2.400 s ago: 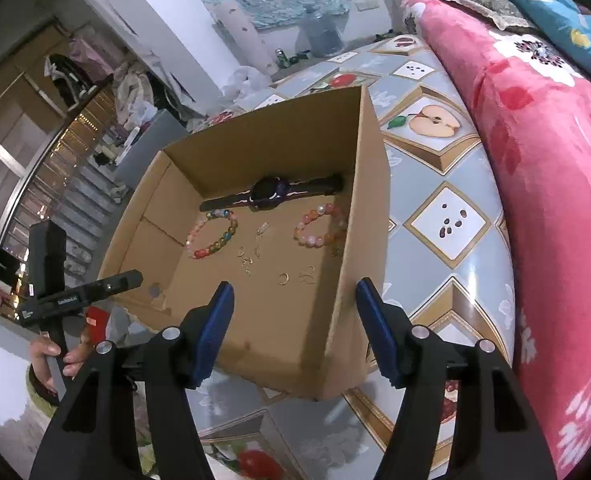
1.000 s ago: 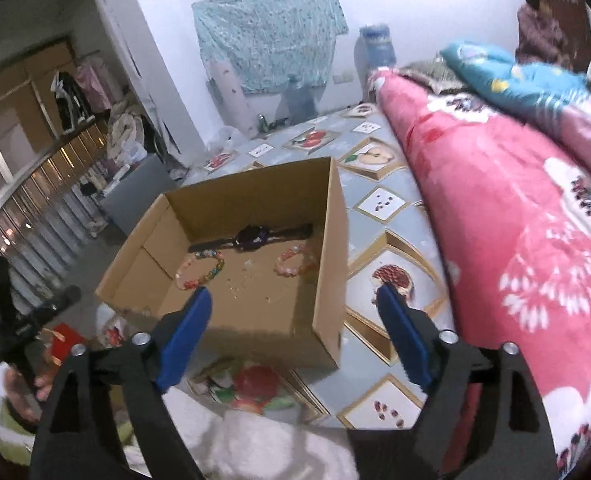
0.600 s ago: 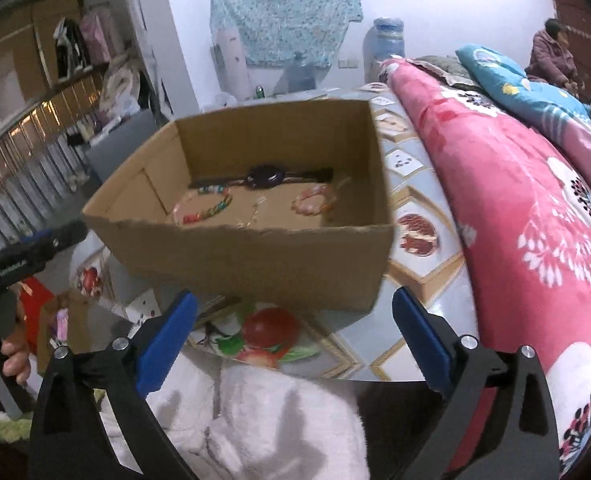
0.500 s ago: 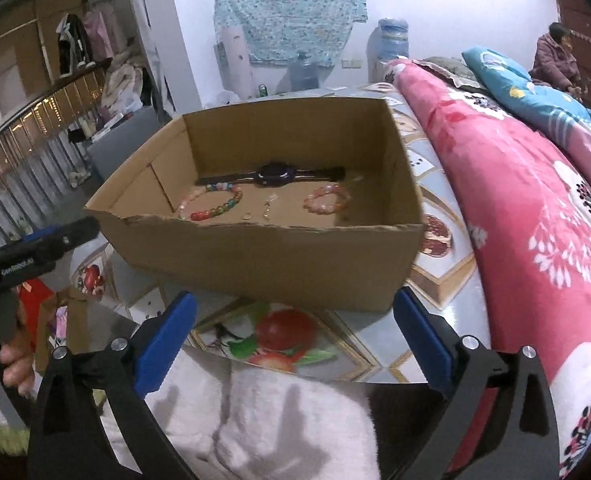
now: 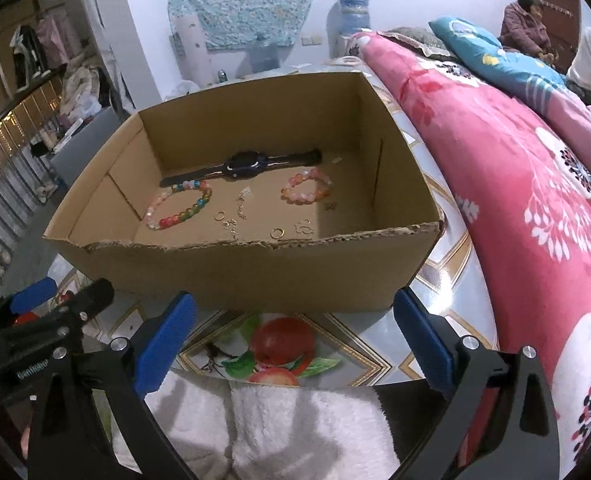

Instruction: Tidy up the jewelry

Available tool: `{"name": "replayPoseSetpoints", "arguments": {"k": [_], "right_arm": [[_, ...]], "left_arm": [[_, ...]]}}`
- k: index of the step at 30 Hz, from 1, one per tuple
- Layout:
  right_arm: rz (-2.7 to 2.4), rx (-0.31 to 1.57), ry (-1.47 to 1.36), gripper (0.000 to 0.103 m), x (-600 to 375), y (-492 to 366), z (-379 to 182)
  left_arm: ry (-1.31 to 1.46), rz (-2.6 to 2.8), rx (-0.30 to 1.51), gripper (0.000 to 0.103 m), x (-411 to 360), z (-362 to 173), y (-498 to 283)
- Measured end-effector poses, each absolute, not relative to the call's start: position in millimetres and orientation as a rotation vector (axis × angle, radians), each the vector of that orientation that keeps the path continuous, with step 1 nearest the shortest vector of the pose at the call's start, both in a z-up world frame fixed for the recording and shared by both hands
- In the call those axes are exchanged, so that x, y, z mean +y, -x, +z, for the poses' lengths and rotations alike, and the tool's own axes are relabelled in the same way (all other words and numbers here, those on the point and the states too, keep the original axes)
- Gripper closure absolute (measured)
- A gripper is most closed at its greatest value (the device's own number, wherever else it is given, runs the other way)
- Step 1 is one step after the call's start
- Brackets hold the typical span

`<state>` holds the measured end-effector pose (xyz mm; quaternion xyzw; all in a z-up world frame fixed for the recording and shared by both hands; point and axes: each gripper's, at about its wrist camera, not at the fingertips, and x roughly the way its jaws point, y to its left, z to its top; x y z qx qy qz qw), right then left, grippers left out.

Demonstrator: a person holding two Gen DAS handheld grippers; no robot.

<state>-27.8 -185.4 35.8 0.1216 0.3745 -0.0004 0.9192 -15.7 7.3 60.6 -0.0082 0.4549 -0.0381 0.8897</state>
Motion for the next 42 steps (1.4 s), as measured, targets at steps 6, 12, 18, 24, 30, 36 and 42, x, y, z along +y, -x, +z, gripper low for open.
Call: {"name": "replayPoseSetpoints", "arguments": {"k": [6, 12, 18, 24, 30, 36, 42], "right_arm": [[-0.010, 0.774, -0.233, 0.006, -184, 27, 36], [-0.014, 0.772, -0.240, 0.006, -186, 25, 38], [-0.030, 0.770, -0.227, 0.006, -188, 24, 39], [-0.029, 0.770, -0.212, 0.007, -185, 22, 39], [-0.031, 0.768, -0.207, 0.006, -184, 22, 40], [-0.038, 0.774, -0.210, 0.006, -185, 22, 39], [-0.044, 0.778, -0.210, 0.006, -184, 21, 38]], "left_arm": [[-0.022, -0.074, 0.959, 0.010, -3, 60, 16], [-0.024, -0.074, 0.956, 0.010, -5, 62, 14], [-0.011, -0.077, 0.961, 0.010, -5, 62, 13], [-0.013, -0.066, 0.958, 0.010, -4, 62, 12], [-0.018, -0.062, 0.961, 0.010, -4, 61, 11], [-0.022, -0.059, 0.965, 0.010, -3, 60, 10], [-0.021, -0.056, 0.972, 0.010, -3, 59, 9]]}}
